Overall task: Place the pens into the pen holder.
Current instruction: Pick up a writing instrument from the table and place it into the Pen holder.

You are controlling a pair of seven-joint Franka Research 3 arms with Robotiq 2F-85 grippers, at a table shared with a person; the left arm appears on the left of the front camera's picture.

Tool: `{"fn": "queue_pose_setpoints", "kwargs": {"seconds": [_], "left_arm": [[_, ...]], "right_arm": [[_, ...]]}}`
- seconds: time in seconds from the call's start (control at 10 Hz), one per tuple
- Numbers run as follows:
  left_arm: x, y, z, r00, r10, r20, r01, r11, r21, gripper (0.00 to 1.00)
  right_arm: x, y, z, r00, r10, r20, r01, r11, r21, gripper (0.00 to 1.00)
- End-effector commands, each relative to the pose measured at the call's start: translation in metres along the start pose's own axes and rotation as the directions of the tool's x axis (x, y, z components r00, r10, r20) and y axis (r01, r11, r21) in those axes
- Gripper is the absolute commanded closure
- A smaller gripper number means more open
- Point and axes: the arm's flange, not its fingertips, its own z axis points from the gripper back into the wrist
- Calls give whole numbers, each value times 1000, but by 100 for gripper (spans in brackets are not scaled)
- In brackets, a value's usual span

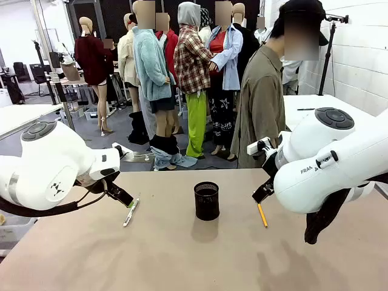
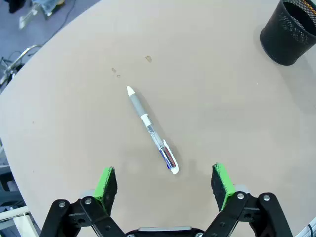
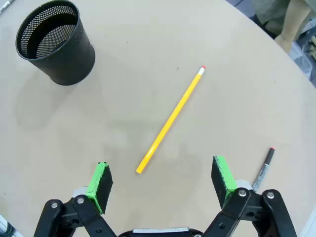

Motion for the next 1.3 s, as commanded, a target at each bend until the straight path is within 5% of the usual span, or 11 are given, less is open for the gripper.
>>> {"fn": "queue_pose_setpoints", "kwargs": {"seconds": [0.0,0.9,1.2], "left_arm": [[0,0,0,1000,0,0,0,1000,0,0],[0,0,0,1000,0,0,0,1000,0,0],[0,0,0,1000,0,0,0,1000,0,0]], "right_arm": [[0,0,0,1000,0,0,0,1000,0,0],[0,0,0,1000,1,0,-1,1000,0,0],[2,-53,8,985,-139,-102,135,990,-42,0]]}}
